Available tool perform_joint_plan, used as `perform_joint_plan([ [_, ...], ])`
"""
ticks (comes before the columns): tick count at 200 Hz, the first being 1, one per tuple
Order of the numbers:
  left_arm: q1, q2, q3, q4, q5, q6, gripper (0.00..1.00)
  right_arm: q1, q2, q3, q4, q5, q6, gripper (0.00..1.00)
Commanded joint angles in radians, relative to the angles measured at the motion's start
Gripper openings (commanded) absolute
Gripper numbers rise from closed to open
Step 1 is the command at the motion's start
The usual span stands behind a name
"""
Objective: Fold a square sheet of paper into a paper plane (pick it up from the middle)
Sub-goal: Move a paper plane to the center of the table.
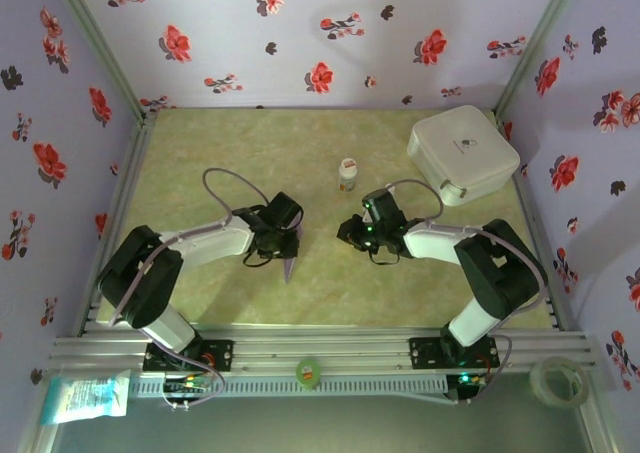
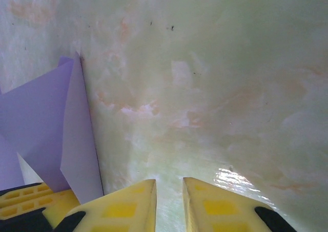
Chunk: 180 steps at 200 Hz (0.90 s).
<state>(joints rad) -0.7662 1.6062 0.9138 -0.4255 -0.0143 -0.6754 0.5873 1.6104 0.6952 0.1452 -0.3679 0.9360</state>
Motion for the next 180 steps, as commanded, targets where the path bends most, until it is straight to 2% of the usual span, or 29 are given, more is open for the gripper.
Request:
perform_joint_plan([
  [1,-0.012,0.029,0.028,-0.001,0.013,0.016,0.16,0.009,0.011,0.022,0.007,-0.009,-0.002,0.2],
  [180,-0.045,0.101,0.05,-0.018,-0.047,-0.014,0.15,0.009,0.009,0.018,0.005,-0.004,-0.005,0.21],
])
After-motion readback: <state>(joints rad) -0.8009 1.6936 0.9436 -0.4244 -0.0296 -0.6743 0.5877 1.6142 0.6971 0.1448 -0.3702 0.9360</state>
